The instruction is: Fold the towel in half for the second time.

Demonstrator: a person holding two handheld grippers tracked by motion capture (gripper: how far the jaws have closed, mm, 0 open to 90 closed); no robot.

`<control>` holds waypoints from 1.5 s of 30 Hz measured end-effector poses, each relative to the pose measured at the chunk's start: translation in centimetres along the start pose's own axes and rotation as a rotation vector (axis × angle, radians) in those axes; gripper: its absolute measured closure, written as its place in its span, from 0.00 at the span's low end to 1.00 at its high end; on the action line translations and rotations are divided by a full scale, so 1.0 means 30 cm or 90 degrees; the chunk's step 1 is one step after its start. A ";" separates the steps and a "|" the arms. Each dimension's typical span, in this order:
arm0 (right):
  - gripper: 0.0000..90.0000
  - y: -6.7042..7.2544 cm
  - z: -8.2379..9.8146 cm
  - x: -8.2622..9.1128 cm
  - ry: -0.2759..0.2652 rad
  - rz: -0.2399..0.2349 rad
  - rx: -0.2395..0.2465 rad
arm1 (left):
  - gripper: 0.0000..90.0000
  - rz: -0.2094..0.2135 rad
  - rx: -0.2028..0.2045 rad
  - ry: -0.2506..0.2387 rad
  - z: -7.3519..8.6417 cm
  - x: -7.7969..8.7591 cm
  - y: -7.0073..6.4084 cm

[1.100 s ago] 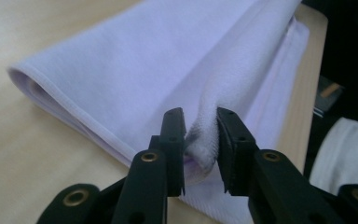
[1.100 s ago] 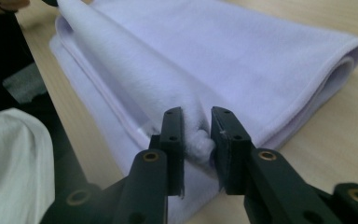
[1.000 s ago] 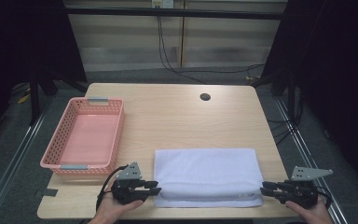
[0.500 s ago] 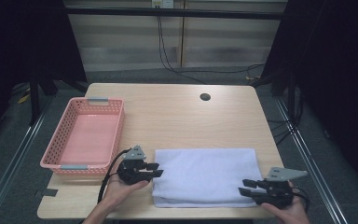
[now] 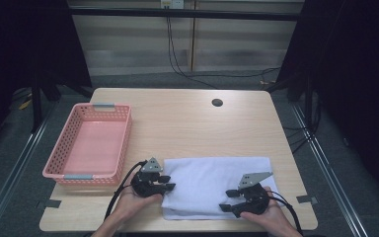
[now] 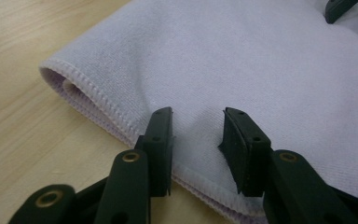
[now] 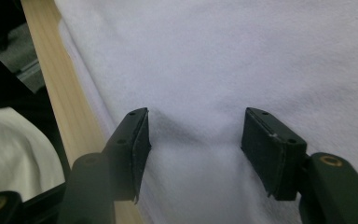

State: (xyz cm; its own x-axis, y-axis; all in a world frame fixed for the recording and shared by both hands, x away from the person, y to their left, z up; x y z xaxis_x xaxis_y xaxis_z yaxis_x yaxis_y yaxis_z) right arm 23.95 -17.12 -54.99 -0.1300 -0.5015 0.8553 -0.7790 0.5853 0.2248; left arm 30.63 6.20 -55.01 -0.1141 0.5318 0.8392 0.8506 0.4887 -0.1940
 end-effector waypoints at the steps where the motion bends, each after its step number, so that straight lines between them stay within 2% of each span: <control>1: 0.48 -0.005 0.010 0.006 0.002 0.010 0.006 | 0.69 0.008 -0.007 -0.001 -0.002 -0.003 -0.006; 2: 0.49 -0.009 0.020 0.013 0.002 0.017 0.000 | 0.69 0.018 -0.006 -0.001 -0.008 -0.009 -0.014; 3: 0.49 -0.009 0.020 0.013 0.002 0.017 0.000 | 0.69 0.018 -0.006 -0.001 -0.008 -0.009 -0.014; 5: 0.51 -0.023 0.048 0.031 0.006 0.035 0.002 | 0.69 0.019 -0.008 -0.001 -0.018 -0.017 -0.020; 8: 0.52 -0.043 0.072 0.051 0.007 0.042 -0.009 | 0.69 0.030 -0.007 0.002 -0.036 -0.029 -0.029; 11: 0.51 -0.054 0.084 0.066 0.011 0.036 -0.028 | 0.68 0.043 -0.004 0.005 -0.053 -0.031 -0.029; 13: 0.46 -0.044 0.077 0.065 0.013 0.032 -0.036 | 0.67 0.053 0.007 -0.002 -0.069 -0.020 -0.017; 15: 0.44 -0.021 0.048 0.060 0.001 0.023 -0.027 | 0.64 0.034 0.016 -0.017 -0.093 0.004 0.012; 16: 0.43 -0.008 0.027 0.056 -0.011 0.013 -0.022 | 0.64 0.033 0.025 -0.033 -0.107 0.017 0.026; 17: 0.41 0.008 0.005 0.052 -0.020 0.006 -0.018 | 0.64 0.037 0.029 -0.035 -0.119 0.026 0.039; 19: 0.39 0.050 -0.039 0.038 -0.028 -0.009 0.003 | 0.63 0.024 0.032 -0.039 -0.139 0.039 0.069; 23: 0.35 0.127 -0.124 -0.008 -0.037 -0.048 0.044 | 0.62 0.022 0.067 -0.070 -0.176 0.039 0.131; 25: 0.34 0.162 -0.161 -0.035 -0.041 -0.072 0.063 | 0.62 0.008 0.074 -0.069 -0.182 0.034 0.152; 26: 0.34 0.178 -0.177 -0.053 -0.033 -0.079 0.071 | 0.62 0.014 0.080 -0.070 -0.183 0.031 0.153; 27: 0.34 0.194 -0.192 -0.071 -0.025 -0.083 0.082 | 0.62 0.017 0.073 -0.064 -0.180 0.029 0.151; 29: 0.35 0.217 -0.217 -0.103 -0.018 -0.089 0.094 | 0.61 0.011 0.076 -0.060 -0.177 0.023 0.156; 30: 0.35 0.233 -0.233 -0.126 -0.010 -0.102 0.101 | 0.60 0.012 0.077 -0.061 -0.176 0.021 0.157; 32: 0.36 0.255 -0.255 -0.149 -0.006 -0.106 0.111 | 0.58 0.004 0.079 -0.053 -0.169 0.011 0.170; 34: 0.36 0.280 -0.284 -0.170 -0.002 -0.108 0.130 | 0.57 -0.001 0.084 -0.059 -0.166 0.008 0.180; 38: 0.36 0.301 -0.314 -0.206 0.007 -0.113 0.144 | 0.56 -0.002 0.101 -0.055 -0.165 -0.005 0.200; 40: 0.33 0.307 -0.306 -0.230 0.023 -0.104 0.146 | 0.55 -0.003 0.104 -0.051 -0.161 -0.014 0.208; 41: 0.32 0.311 -0.304 -0.234 0.018 -0.103 0.149 | 0.55 -0.006 0.101 -0.047 -0.159 -0.015 0.208; 42: 0.31 0.313 -0.299 -0.237 0.021 -0.100 0.146 | 0.55 -0.017 0.097 -0.049 -0.158 -0.013 0.211; 45: 0.31 0.319 -0.288 -0.246 0.022 -0.080 0.158 | 0.54 -0.009 0.110 -0.054 -0.154 -0.009 0.218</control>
State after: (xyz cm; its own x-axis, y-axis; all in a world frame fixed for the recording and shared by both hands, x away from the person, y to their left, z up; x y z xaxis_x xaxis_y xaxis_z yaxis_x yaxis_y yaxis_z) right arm 22.74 -2.31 -55.11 -0.0041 -0.5355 0.8445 -0.9145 0.3436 0.2134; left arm 38.61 6.05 -54.15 -0.1746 0.5766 0.7982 0.7481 0.6047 -0.2732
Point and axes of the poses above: each handheld gripper's, and its own axes: x roughly backward along the jaws, z roughly out of its underside, y roughly to its left, the point moved 8 cm from there along -x, roughly forward along the jaws, and after that the axes turned 15 degrees about y, right-handed, at the moved point
